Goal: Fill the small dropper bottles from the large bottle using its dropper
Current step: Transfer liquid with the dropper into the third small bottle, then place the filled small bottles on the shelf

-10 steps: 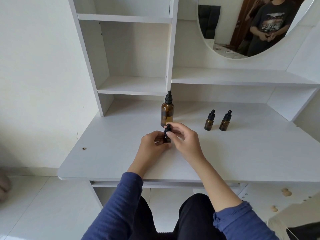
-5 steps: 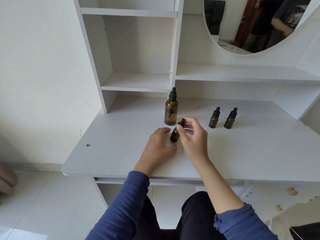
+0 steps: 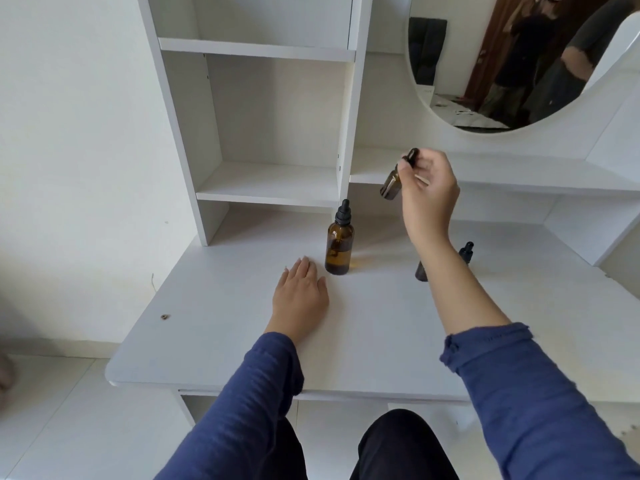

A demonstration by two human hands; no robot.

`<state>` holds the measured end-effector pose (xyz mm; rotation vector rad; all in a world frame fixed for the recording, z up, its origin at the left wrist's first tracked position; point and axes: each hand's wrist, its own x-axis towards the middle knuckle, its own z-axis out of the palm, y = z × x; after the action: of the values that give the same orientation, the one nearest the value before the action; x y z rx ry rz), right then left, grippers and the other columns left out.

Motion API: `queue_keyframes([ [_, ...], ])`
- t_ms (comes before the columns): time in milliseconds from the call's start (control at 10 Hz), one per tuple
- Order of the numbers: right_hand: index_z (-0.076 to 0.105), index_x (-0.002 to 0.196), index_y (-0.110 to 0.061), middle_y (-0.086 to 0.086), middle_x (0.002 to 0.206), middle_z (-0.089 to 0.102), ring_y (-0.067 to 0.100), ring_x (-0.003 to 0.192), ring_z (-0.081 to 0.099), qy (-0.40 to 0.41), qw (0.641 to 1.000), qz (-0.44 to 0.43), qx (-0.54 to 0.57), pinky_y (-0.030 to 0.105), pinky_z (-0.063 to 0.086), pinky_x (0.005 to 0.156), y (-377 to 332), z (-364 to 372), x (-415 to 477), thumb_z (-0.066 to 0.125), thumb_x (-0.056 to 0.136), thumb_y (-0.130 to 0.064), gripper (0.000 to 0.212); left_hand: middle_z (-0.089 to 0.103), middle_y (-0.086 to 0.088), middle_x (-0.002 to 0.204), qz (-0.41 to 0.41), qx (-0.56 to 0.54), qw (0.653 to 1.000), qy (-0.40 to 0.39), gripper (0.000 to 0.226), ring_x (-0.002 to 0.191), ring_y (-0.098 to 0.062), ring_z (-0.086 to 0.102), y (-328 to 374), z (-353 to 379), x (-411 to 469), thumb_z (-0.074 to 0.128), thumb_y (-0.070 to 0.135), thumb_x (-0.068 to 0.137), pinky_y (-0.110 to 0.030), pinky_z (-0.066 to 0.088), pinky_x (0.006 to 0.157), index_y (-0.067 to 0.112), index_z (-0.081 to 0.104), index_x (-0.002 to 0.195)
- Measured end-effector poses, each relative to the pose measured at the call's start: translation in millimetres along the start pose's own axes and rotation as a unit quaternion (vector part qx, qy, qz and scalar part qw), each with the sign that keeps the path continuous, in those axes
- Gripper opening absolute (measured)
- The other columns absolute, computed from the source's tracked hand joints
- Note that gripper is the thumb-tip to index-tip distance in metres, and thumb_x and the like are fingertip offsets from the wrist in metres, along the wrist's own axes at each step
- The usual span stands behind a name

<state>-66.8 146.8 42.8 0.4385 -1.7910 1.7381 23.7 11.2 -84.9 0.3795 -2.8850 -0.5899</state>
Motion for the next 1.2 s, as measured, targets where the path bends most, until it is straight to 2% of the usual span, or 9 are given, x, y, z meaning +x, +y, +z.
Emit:
queue_keyframes([
  [100, 0.059, 0.104, -0.002, 0.004, 0.095, 0.063, -0.008, 0.077, 0.059, -0.009, 1.000, -0.011, 0.002, 0.007, 0.049, 0.074, -3.5, 19.9, 18.0, 0.060, 0.086, -0.007, 0.019, 0.011, -0.008, 0.158, -0.002, 0.003, 1.000, -0.008, 0.052, 0.146, -0.019, 0.006, -3.7, -2.1, 15.3, 0.021, 0.028, 0.100, -0.033, 0.001, 0.119, 0.007, 0.015, 0.148],
  [300, 0.059, 0.107, 0.000, 0.002, 0.093, 0.060, -0.008, 0.074, 0.054, -0.053, 0.998, -0.025, -0.032, 0.002, 0.046, 0.070, 2.4, 46.0, 37.3, 0.060, 0.087, -0.007, 0.021, 0.005, -0.010, 0.158, -0.007, 0.012, 1.000, -0.009, 0.054, 0.146, -0.020, 0.000, -8.1, 1.2, 29.2, 0.017, 0.027, 0.100, -0.033, -0.004, 0.118, 0.005, 0.007, 0.148],
  [500, 0.059, 0.107, 0.000, 0.003, 0.095, 0.060, 0.006, 0.081, 0.056, -0.099, 0.994, -0.028, -0.045, 0.000, 0.043, 0.069, 3.1, 55.1, 44.9, 0.059, 0.087, -0.006, 0.021, 0.001, -0.009, 0.158, -0.010, 0.014, 1.000, -0.016, 0.055, 0.146, -0.017, -0.002, -9.2, 3.6, 29.8, 0.015, 0.028, 0.100, -0.029, -0.004, 0.118, 0.005, 0.002, 0.148],
  [700, 0.057, 0.114, -0.003, 0.001, 0.103, 0.062, 0.008, 0.090, 0.058, -0.145, 0.988, -0.020, -0.059, 0.002, 0.044, 0.077, 4.2, 57.9, 44.2, 0.055, 0.089, -0.006, 0.026, 0.003, -0.009, 0.158, -0.007, 0.011, 1.000, -0.010, 0.055, 0.146, -0.017, 0.000, -9.6, 3.2, 28.9, 0.017, 0.028, 0.100, -0.028, -0.002, 0.118, 0.006, 0.004, 0.148],
  [800, 0.054, 0.119, -0.007, 0.006, 0.116, 0.063, 0.012, 0.108, 0.058, -0.136, 0.988, -0.025, -0.061, 0.017, 0.044, 0.096, 5.8, 46.7, 38.7, 0.055, 0.090, -0.011, 0.030, 0.004, -0.009, 0.158, -0.003, 0.011, 1.000, -0.010, 0.055, 0.146, -0.017, 0.001, -9.1, 3.8, 28.7, 0.017, 0.028, 0.100, -0.028, -0.002, 0.118, 0.006, 0.005, 0.148],
  [900, 0.054, 0.120, -0.007, 0.006, 0.121, 0.061, 0.010, 0.114, 0.054, -0.094, 0.991, -0.048, -0.078, 0.020, 0.039, 0.102, 12.4, 24.5, 25.0, 0.053, 0.091, -0.011, 0.029, 0.003, -0.009, 0.158, 0.000, 0.014, 1.000, -0.012, 0.055, 0.146, -0.017, 0.001, -10.4, 3.7, 29.5, 0.017, 0.029, 0.100, -0.028, -0.002, 0.118, 0.006, 0.004, 0.148],
  [1000, 0.053, 0.121, -0.009, 0.004, 0.124, 0.059, 0.011, 0.116, 0.052, -0.061, 0.991, -0.035, -0.115, 0.016, 0.035, 0.101, 27.9, -7.5, 4.8, 0.052, 0.091, -0.012, 0.030, 0.002, -0.009, 0.158, 0.003, 0.018, 1.000, -0.019, 0.055, 0.146, -0.017, 0.000, -12.0, 4.9, 29.8, 0.015, 0.030, 0.100, -0.028, -0.002, 0.118, 0.007, 0.003, 0.148],
  [1100, 0.052, 0.123, -0.011, 0.003, 0.127, 0.057, 0.013, 0.119, 0.050, -0.061, 0.987, 0.009, -0.148, 0.014, 0.031, 0.099, 46.6, -32.6, -16.1, 0.055, 0.090, -0.014, 0.033, 0.001, -0.008, 0.158, 0.002, 0.022, 0.999, -0.024, 0.055, 0.146, -0.017, 0.000, -13.1, 5.5, 30.2, 0.015, 0.031, 0.100, -0.029, -0.001, 0.118, 0.007, 0.003, 0.148],
  [1200, 0.048, 0.126, -0.009, 0.006, 0.130, 0.054, 0.016, 0.121, 0.049, -0.069, 0.981, 0.050, -0.172, 0.021, 0.033, 0.101, 61.1, -49.3, -34.9, 0.060, 0.087, -0.013, 0.041, 0.002, -0.009, 0.158, 0.003, 0.028, 0.999, -0.025, 0.055, 0.146, -0.018, 0.000, -12.3, 6.0, 31.0, 0.015, 0.031, 0.101, -0.029, -0.001, 0.119, 0.007, 0.003, 0.148],
])
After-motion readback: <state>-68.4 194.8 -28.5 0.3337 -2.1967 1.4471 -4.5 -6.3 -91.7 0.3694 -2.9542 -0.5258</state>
